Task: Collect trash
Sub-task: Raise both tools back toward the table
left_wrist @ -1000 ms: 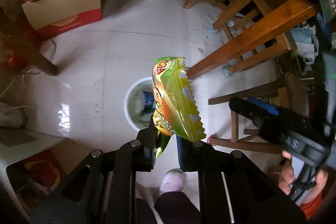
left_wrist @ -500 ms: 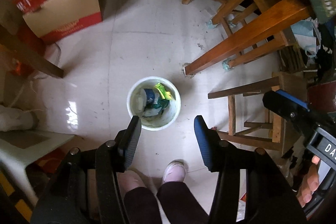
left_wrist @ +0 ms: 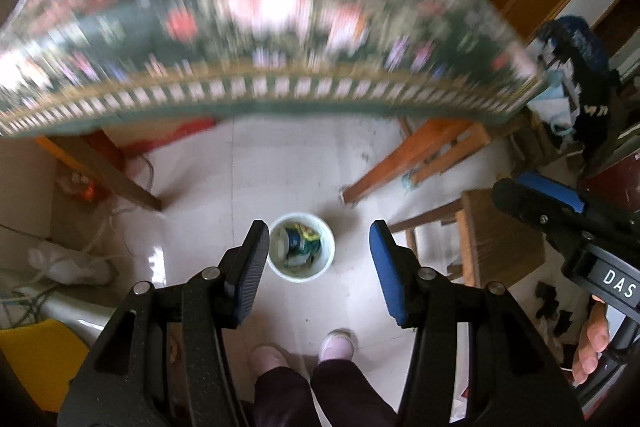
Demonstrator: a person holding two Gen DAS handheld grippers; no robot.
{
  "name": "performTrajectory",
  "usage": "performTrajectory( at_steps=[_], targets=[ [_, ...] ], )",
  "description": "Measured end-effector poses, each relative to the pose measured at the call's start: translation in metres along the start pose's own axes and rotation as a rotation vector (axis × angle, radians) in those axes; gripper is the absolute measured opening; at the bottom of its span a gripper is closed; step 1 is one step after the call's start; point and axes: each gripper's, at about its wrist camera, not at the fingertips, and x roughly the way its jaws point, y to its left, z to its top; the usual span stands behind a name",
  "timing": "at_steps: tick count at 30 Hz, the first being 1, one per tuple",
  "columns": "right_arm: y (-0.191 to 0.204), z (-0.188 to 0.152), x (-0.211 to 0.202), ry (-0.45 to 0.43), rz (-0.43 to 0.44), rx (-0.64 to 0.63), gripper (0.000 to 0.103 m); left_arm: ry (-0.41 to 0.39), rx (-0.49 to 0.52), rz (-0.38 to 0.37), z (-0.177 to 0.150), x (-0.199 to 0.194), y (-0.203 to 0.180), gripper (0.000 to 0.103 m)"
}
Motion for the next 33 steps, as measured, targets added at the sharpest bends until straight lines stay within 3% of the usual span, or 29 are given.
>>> performTrajectory(
  at_steps=[15, 23, 29, 30, 32, 33],
  targets=[
    [0.076, 0.031, -0.186, -0.259, -0.043, -0.069, 0.047, -0.311, 0.075, -0.064, 0.039, -0.221, -0.023, 0.051],
    [0.109, 0.032, -0.254, -0.434, -0.082, -0.081, 0.053, -0.465, 0.136, -0.049, 0.036, -0.305, -0.022, 0.056],
    [0.120, 0.036, -0.275, -0.528, -0.123, -0.097, 0.054, -0.541, 0.137, -0.044, 0.037, -0.338, -0.017, 0.078],
    [0.120, 0.038, -0.278, -0.542, -0.128, -0.095, 0.056, -0.550, 0.135, -0.045, 0.038, -0.340, -0.017, 0.083],
    [0.117, 0.039, -0.281, -0.570, -0.143, -0.085, 0.081, -0.566, 0.136, -0.041, 0.042, -0.343, -0.017, 0.085],
    [0.116, 0.039, -0.283, -0.584, -0.149, -0.079, 0.085, -0.569, 0.138, -0.037, 0.045, -0.342, -0.018, 0.085]
  ],
)
